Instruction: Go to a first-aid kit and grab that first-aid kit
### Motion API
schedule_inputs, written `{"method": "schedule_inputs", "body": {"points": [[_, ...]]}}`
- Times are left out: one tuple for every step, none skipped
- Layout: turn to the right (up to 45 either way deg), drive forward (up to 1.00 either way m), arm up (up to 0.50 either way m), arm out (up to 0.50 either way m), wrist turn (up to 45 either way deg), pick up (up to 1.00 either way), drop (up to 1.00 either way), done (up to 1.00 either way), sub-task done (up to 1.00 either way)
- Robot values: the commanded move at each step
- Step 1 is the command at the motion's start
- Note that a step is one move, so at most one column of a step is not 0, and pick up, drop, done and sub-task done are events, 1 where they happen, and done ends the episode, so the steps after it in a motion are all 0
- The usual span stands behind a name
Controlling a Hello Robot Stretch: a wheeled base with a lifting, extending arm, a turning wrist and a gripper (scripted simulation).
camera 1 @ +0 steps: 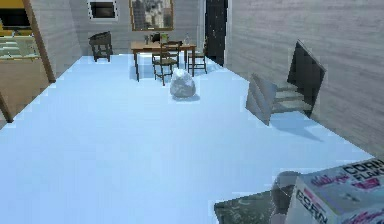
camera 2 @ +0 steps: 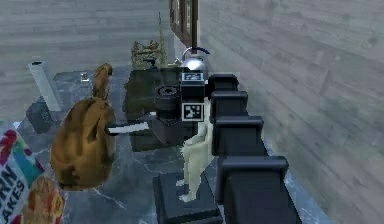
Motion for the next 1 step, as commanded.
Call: {"method": "schedule_inputs", "body": {"points": [[0.0,0.0,0.0,0.0,0.0,0.0,0.0,1.0,0.0]]}}
